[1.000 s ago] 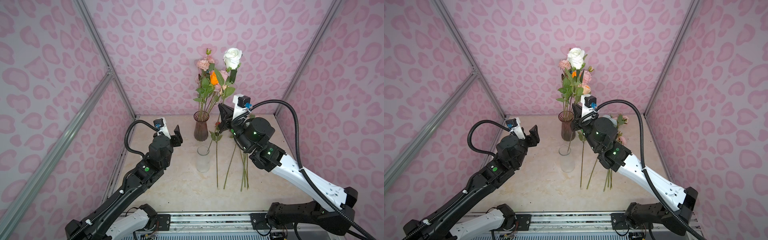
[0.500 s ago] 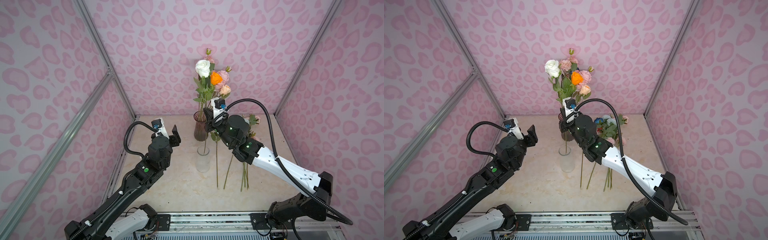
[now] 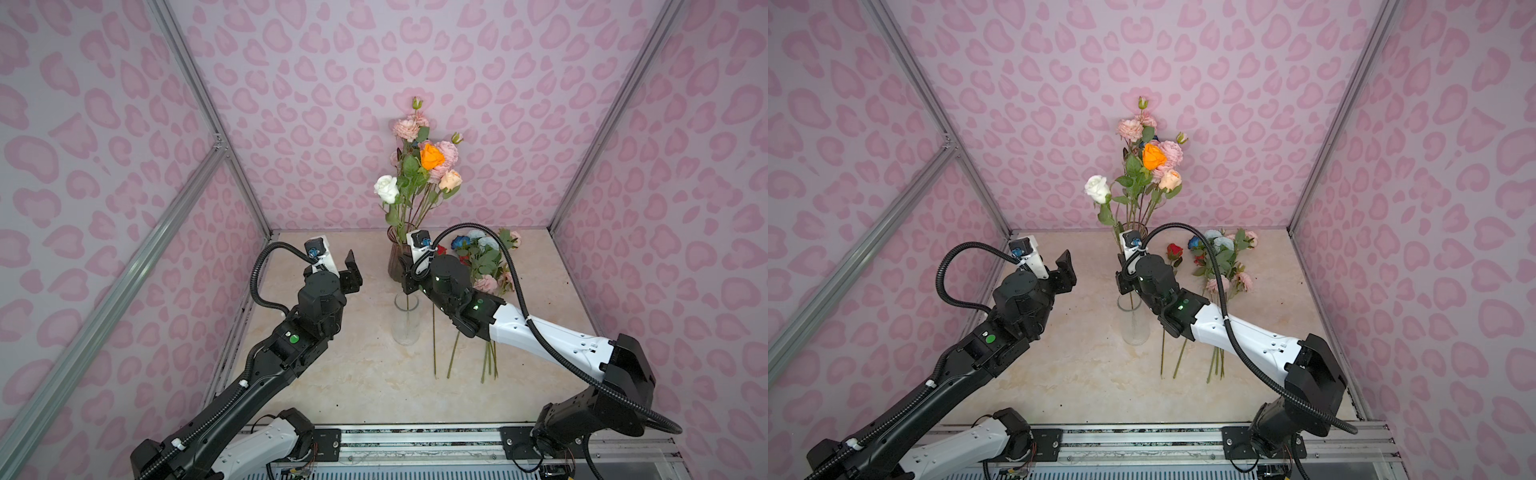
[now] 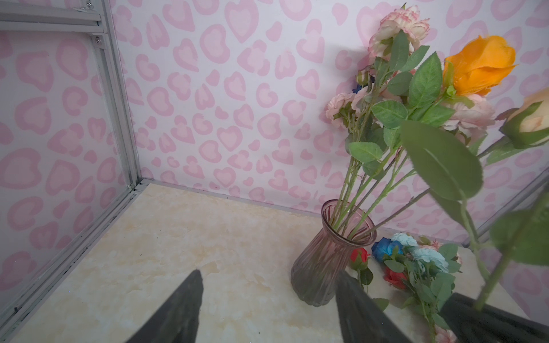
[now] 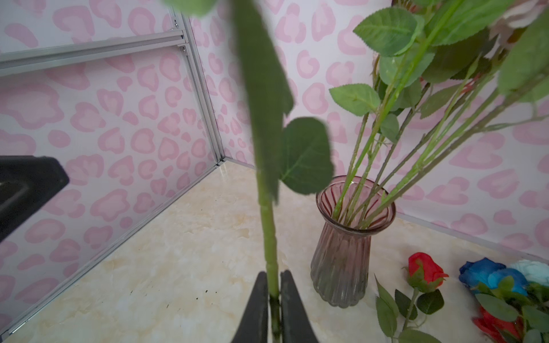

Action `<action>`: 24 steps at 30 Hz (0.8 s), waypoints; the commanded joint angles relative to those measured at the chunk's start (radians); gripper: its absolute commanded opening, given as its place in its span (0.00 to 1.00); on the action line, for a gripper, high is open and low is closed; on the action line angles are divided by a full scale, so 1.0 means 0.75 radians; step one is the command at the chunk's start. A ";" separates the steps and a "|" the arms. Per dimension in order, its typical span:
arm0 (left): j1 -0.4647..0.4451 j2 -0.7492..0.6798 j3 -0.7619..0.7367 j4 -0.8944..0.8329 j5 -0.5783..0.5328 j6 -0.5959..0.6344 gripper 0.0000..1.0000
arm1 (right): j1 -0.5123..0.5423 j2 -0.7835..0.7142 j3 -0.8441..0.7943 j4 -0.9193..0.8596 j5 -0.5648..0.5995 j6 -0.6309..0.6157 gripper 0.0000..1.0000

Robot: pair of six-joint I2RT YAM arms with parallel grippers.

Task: Arrange the flowers into the vase
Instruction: 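Lower the white rose stem into the clear glass cylinder with the right gripper, then open the right gripper and withdraw it toward the flower pile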

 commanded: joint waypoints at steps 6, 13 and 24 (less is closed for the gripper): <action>0.000 0.006 0.000 0.027 0.009 0.005 0.71 | 0.008 -0.019 -0.039 0.015 0.018 0.060 0.26; 0.001 0.013 0.001 0.025 0.018 0.003 0.71 | 0.032 -0.085 -0.062 0.014 0.006 0.062 0.29; 0.000 -0.035 0.011 0.010 0.130 -0.021 0.69 | 0.097 -0.326 -0.118 -0.055 0.105 0.035 0.34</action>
